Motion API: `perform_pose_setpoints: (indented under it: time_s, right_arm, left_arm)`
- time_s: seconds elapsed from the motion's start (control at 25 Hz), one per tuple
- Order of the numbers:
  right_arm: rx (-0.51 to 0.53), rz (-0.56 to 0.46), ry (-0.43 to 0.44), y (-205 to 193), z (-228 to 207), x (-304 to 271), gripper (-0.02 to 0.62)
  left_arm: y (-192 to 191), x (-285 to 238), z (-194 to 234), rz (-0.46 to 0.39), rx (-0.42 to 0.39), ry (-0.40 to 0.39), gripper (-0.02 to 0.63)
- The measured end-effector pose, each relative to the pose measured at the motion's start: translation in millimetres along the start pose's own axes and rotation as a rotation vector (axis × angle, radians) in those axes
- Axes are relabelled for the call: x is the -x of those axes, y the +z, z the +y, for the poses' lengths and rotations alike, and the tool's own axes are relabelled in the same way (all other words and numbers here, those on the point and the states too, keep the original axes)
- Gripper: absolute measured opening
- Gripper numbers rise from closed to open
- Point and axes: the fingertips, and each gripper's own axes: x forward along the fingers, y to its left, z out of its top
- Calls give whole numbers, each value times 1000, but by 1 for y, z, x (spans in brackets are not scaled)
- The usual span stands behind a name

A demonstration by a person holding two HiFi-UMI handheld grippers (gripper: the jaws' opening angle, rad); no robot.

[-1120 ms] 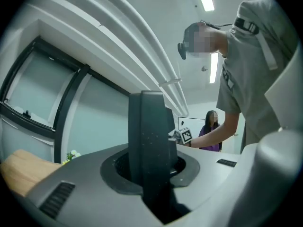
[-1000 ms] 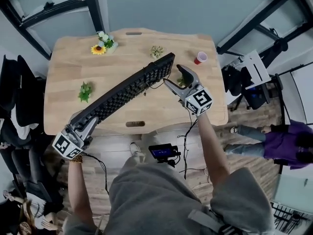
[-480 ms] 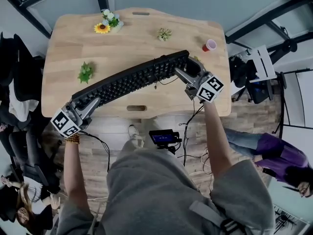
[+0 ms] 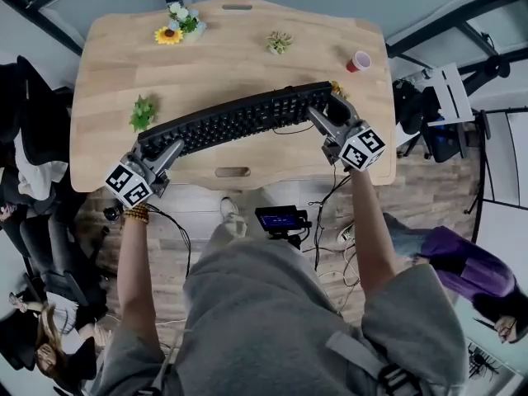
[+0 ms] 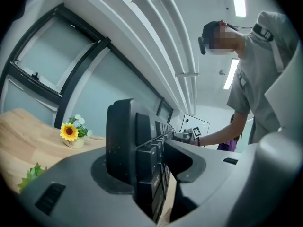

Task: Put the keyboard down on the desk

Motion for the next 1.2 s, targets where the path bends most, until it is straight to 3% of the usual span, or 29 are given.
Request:
perform_pose_setpoints:
  time_s: [0.2, 0.6, 1.2]
  right_arm:
    - [17, 21, -55, -16, -14, 8, 278]
    - [-27, 52, -147, -56, -35, 13, 279]
    - [-98, 126, -197, -107, -62, -5, 279]
  left_arm:
    - [-16, -16, 17, 17, 18, 62, 248]
    - [-61, -34, 45, 72, 77, 86, 274]
    - [-108, -45, 85, 158, 121, 155, 301]
